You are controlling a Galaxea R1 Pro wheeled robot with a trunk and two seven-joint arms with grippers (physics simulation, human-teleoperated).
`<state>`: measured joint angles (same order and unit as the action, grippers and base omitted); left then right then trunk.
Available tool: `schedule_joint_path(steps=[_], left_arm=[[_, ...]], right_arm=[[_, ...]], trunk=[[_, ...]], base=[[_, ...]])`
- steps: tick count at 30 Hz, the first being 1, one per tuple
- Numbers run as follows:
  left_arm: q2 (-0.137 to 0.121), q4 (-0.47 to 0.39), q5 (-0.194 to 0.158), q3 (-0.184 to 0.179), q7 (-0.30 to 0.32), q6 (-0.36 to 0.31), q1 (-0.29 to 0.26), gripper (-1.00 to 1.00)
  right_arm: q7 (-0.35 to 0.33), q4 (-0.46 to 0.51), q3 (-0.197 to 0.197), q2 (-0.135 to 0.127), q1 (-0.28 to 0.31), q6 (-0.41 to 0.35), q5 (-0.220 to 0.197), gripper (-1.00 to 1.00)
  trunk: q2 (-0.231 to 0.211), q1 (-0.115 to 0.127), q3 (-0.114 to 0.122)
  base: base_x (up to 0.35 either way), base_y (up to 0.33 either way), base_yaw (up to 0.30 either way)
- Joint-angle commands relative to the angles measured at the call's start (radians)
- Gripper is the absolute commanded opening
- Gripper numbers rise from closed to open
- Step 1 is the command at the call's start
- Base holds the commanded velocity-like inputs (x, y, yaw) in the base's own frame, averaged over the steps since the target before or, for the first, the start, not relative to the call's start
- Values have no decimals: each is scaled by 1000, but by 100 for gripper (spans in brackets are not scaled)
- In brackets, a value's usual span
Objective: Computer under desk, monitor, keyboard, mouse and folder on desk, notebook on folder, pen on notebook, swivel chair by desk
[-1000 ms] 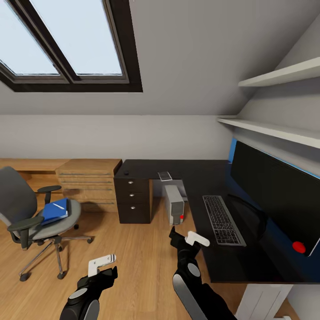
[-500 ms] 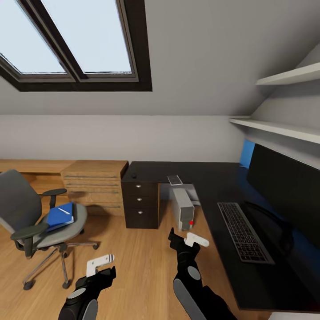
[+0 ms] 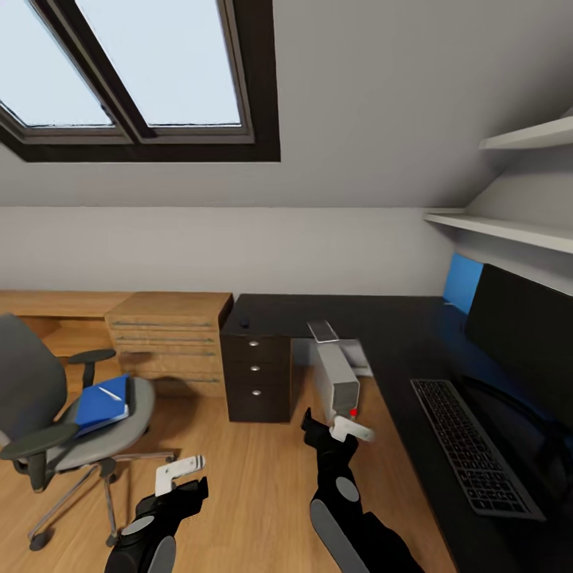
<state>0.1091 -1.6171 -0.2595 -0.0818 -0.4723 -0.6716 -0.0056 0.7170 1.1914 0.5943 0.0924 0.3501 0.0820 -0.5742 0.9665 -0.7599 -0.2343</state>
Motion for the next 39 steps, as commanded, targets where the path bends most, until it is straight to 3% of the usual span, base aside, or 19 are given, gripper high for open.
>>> schedule_joint_path(steps=[1, 13, 19, 26, 30, 32, 33, 35, 37, 39], left_arm=[[0, -1, -10, -1, -9, -2, -1, 100], [0, -1, -10, -2, -9, 0, -1, 100], [0, -1, -10, -4, -9, -1, -1, 100], [0, -1, -9, -5, -9, 0, -1, 100], [0, -1, -9, -6, -9, 0, -1, 100], [0, -1, -9, -6, -9, -1, -1, 100], [0, -1, -9, -5, -9, -1, -1, 100], [0, -1, -9, -4, -9, -2, -1, 100], [-1, -1, -9, -4, -9, -2, -1, 100], [-1, -1, -9, -4, -9, -1, -1, 100]], right_arm=[[4, 1, 2, 0, 1, 9, -10, 100], [4, 0, 2, 0, 1, 9, -10, 100], [4, -1, 1, -1, 1, 9, 30, 100], [4, -9, 3, -1, 1, 8, 40, 100], [0, -28, 21, -1, 1, 7, 77, 100], [-7, -45, 45, 1, 2, 1, 116, 100], [-25, -74, 58, 3, 7, -14, 160, 100], [-76, -132, 55, 3, 98, -113, 196, 100], [-117, -226, 23, 5, 205, -237, 210, 100], [-141, -319, -8, 8, 269, -300, 213, 100]], trunk=[[1, -1, -1], [1, -1, -1], [1, -1, -1], [1, -1, -1], [1, -1, -1], [1, -1, -1], [1, -1, -1], [1, -1, -1], [1, -1, -1], [1, -1, -1]], base=[[314, 111, 0], [315, 172, 0], [315, 162, 0], [315, 138, 0], [315, 131, 0], [315, 126, 0], [315, 122, 0], [315, 118, 0], [315, 110, 0], [316, 103, 0]])
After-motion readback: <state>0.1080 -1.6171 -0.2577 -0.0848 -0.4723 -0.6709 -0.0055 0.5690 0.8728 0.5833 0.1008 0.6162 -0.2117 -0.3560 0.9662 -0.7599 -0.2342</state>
